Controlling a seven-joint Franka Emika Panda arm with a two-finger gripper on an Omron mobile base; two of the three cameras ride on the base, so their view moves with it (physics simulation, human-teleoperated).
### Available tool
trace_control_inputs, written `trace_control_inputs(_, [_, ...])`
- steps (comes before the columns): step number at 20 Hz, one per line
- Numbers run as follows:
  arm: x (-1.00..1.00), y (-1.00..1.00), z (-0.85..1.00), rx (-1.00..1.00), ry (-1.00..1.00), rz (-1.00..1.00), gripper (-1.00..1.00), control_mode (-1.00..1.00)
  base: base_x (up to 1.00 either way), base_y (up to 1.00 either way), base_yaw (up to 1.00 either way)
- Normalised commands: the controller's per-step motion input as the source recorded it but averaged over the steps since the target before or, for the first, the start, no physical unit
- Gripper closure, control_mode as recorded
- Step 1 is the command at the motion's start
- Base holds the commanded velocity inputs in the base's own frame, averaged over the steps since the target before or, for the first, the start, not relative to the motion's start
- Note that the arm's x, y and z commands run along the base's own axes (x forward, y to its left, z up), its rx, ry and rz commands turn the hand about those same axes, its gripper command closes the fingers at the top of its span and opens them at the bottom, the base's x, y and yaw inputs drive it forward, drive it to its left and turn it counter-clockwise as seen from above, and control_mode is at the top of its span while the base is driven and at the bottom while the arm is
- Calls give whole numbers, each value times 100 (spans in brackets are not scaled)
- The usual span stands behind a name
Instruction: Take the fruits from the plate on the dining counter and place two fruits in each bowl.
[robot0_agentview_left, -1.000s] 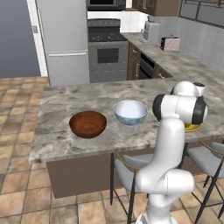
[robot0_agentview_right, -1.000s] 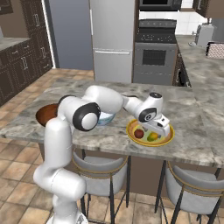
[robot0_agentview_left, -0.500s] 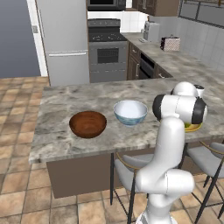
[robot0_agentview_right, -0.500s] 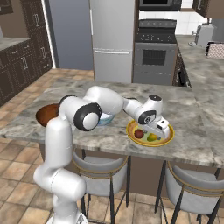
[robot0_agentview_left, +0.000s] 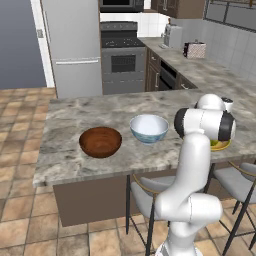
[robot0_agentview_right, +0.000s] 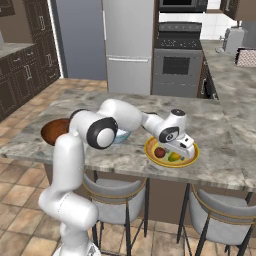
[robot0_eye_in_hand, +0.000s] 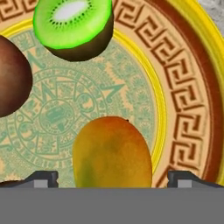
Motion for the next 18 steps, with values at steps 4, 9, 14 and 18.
trace_control_inputs(4, [0,0,-20,0,0,0,-100,-100,0,0,0])
trace_control_inputs(9, [0,0,-7,0,0,0,100,-100,0,0,0])
trace_control_inputs(14, [0,0,0,0,0,0,100,-100,0,0,0])
trace_control_inputs(18, [0,0,13,0,0,0,100,-100,0,0,0])
